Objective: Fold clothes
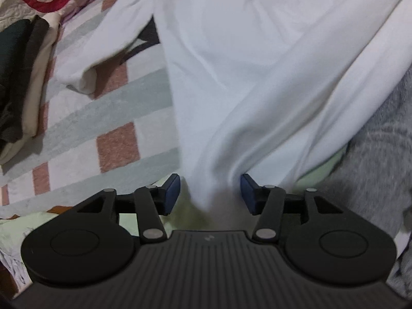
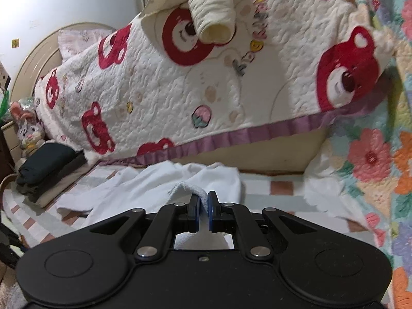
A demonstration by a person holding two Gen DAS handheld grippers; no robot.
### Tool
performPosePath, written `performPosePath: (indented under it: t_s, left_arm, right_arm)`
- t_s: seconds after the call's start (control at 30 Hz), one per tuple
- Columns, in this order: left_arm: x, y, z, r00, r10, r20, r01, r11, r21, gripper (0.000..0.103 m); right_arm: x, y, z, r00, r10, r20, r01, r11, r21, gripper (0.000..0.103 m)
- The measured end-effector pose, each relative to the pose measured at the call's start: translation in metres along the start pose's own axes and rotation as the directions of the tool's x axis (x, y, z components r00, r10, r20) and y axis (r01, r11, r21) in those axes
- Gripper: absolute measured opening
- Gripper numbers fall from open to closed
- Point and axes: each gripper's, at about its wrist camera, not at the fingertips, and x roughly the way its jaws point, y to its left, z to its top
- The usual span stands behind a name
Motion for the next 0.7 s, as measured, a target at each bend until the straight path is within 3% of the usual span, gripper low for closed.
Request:
performPosePath:
  t_s: [0.03, 0.1, 0.17, 0.27, 0.33, 0.43, 0.57, 0.7]
  left_arm:
    - [-0.01, -0.001, -0.003, 0.996, 0.05, 0.07, -0.052, 0.998, 0.039, 0.003]
    - [-0.047, -0.009, -0.005, 0.965, 0.128, 0.23, -0.159, 0.98, 0.122, 0.003]
    - [-0.1, 0.002, -0.001, 0.932, 0.114, 0.345, -0.142, 0.988, 0.055, 0.003]
    - [-0.159, 0.017, -0.003, 0.888, 0.119, 0.444, -0.133, 0.991, 0.0, 0.003]
    - [-0.179, 0.022, -0.01, 0.89, 0.085, 0.448, -0.088, 0.996, -0.013, 0.003]
    - [-0.176, 0.021, -0.031, 0.925, -0.021, 0.379, 0.026, 1.0, -0.009, 0.003]
    - [-0.127, 0.005, -0.05, 0.969, -0.142, 0.202, 0.148, 0.989, -0.014, 0.003]
    - [-0.082, -0.012, -0.052, 0.983, -0.178, 0.053, 0.18, 0.983, -0.024, 0.005]
  right_arm:
    - [-0.004, -0.003, 0.0, 1.0, -0.002, 0.011, 0.002, 1.0, 0.015, 0.007]
    - [-0.013, -0.01, 0.002, 1.0, -0.002, 0.027, 0.001, 0.999, 0.049, 0.007]
    - [-0.027, -0.016, 0.007, 0.999, 0.007, 0.037, -0.01, 0.998, 0.069, 0.007]
    - [-0.058, -0.026, 0.014, 0.997, 0.038, 0.068, -0.047, 0.989, 0.14, 0.007]
    - [-0.079, -0.033, 0.019, 0.994, 0.056, 0.09, -0.072, 0.98, 0.185, 0.007]
    - [-0.108, -0.045, 0.005, 0.996, 0.063, 0.064, -0.077, 0.963, 0.258, 0.007]
    - [-0.108, -0.048, -0.029, 0.993, 0.05, -0.103, -0.022, 0.965, 0.261, 0.007]
    - [-0.096, -0.047, -0.061, 0.957, 0.038, -0.287, 0.029, 0.974, 0.224, 0.008]
